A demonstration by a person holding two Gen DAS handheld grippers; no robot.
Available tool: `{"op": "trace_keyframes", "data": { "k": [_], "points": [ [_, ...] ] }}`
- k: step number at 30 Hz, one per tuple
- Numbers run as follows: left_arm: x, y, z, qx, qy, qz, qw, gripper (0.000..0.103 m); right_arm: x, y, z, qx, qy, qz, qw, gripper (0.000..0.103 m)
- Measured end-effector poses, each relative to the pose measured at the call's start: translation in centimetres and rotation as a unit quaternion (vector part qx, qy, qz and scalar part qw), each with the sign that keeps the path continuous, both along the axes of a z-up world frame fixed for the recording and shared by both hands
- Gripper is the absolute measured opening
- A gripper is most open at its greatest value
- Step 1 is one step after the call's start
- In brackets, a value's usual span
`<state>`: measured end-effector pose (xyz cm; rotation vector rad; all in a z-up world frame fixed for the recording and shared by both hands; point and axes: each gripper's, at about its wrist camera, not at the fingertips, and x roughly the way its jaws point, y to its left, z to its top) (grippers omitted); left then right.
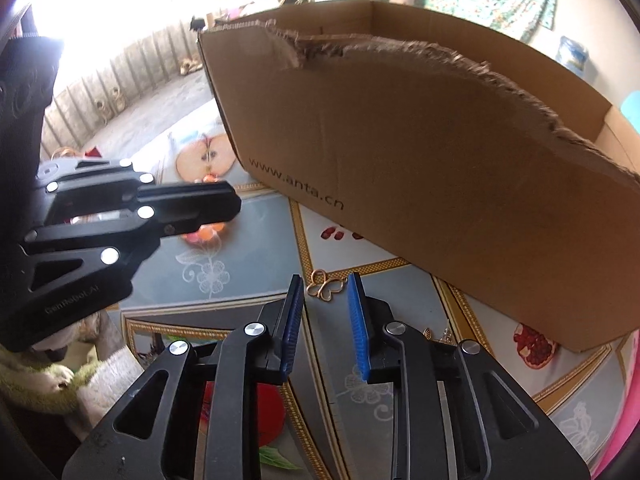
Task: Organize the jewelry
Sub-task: 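Grasp the gold butterfly charm with the right tool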
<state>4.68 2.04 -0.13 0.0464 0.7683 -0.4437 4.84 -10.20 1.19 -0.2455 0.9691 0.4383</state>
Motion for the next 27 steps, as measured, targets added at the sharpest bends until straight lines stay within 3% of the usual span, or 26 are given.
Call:
{"op": "trace_keyframes", "data": {
  "k": [12,15,27],
  "points": [
    [0.0,0.4,-0.2,-0.002,0.002,0.003,1.0000,0.004,2.3,1.2,-0.3,-0.026,0.029,0.063,0.997,0.027],
    [0.0,0.6,-0.3,-0.004,0.002,0.005,1.0000,0.004,3.1,1.5,-0.2,-0.037,0.044,0.074,0.996,0.018],
    [-0.3,0.6,-0.2,-0.004,0.001,0.003,1.0000,0.004,4.2,1.6,0.0,-0.032,0.064,0.067,0.995,0.017]
  ]
}}
